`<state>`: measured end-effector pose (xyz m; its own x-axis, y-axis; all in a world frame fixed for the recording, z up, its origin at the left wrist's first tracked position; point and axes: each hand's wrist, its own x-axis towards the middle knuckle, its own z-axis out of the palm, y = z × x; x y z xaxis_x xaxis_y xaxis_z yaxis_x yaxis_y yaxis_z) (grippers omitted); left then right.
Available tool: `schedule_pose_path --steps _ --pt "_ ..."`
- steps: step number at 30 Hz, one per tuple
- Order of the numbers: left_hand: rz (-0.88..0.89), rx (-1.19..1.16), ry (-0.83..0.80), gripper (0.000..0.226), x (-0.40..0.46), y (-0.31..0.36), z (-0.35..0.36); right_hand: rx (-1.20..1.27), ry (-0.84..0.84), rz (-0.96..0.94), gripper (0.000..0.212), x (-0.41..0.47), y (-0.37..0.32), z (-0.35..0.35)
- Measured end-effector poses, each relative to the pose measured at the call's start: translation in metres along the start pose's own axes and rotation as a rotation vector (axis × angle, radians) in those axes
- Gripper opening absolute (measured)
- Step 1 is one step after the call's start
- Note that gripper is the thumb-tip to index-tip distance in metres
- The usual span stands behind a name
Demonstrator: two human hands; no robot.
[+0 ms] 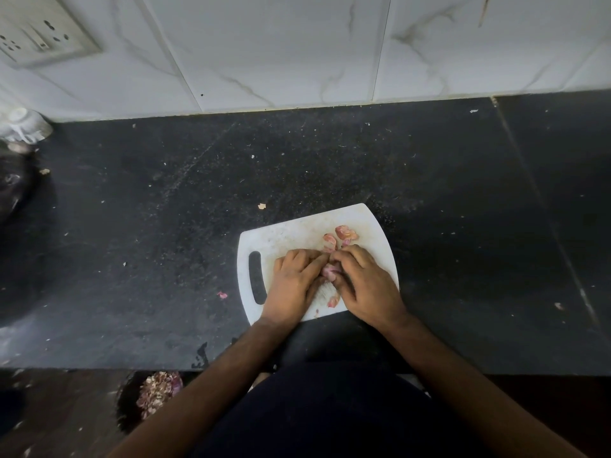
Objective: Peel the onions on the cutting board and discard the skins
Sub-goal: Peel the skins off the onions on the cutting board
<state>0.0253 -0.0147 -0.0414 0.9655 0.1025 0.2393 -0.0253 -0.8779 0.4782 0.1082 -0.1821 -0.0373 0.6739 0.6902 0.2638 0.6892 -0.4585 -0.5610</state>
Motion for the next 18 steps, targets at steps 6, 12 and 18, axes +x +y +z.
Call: schedule_pose_path --steps 6,12,18 --pt "0.042 0.103 0.008 0.042 -0.0011 0.0068 0.0010 -0.145 -0.024 0.016 0.036 0.0022 -0.0069 0.0038" --pt "0.062 0.110 -0.014 0.043 -0.0014 0.0076 0.0006 -0.160 0.007 -0.032 0.023 0.0000 -0.0081 0.0049" --pt "0.023 -0.047 0.002 0.042 0.0009 0.0064 -0.0021 0.133 -0.053 0.105 0.039 0.0003 -0.0005 -0.0026"
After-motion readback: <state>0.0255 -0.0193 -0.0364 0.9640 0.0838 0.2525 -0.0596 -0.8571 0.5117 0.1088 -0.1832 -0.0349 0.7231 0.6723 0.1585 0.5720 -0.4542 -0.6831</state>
